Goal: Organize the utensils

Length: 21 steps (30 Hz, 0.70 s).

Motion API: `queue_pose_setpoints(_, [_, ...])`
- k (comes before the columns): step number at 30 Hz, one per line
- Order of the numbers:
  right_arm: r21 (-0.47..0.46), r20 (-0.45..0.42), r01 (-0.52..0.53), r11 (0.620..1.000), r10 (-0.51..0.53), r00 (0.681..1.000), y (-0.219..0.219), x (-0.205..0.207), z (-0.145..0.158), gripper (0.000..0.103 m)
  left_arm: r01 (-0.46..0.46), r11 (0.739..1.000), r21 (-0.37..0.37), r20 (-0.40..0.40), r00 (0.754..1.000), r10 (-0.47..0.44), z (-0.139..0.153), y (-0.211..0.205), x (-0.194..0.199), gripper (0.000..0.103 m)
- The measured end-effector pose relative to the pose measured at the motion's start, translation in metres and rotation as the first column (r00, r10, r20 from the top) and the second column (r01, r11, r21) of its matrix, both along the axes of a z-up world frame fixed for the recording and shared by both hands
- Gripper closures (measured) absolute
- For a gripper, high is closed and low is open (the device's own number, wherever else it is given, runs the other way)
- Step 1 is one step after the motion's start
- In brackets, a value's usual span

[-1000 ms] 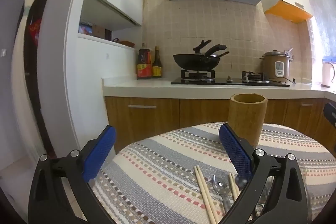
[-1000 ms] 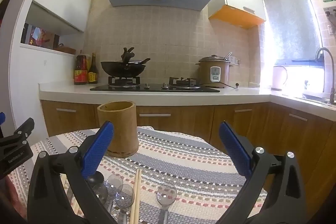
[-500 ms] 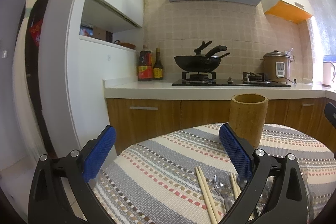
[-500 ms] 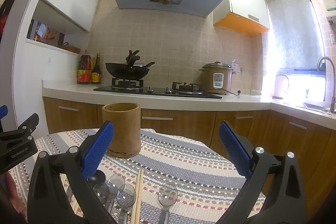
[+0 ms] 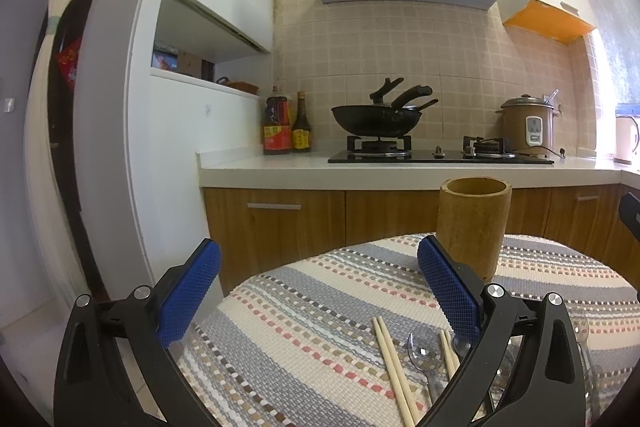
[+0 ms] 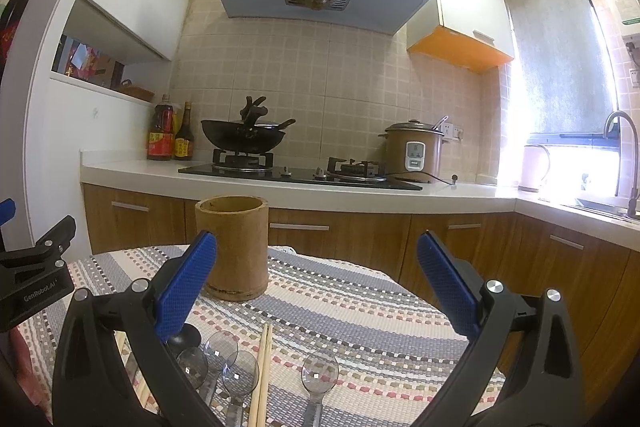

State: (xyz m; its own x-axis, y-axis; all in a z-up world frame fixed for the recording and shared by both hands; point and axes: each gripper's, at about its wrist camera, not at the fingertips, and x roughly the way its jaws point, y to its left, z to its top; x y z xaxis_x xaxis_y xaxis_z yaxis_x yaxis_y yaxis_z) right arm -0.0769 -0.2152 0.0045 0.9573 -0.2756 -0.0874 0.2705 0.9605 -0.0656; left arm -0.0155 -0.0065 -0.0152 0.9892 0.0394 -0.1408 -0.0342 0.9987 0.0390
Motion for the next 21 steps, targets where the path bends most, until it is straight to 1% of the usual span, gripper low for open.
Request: queue_pose_setpoints(21, [-0.001,-0.013,-0.009,1.0,0.009,1.0,0.0008,0.0023,-0.0004,0.007,0.003,1.0,-0.002,-0.008,1.0,-0.003,0.0003,0.0011,0.0004,0.008])
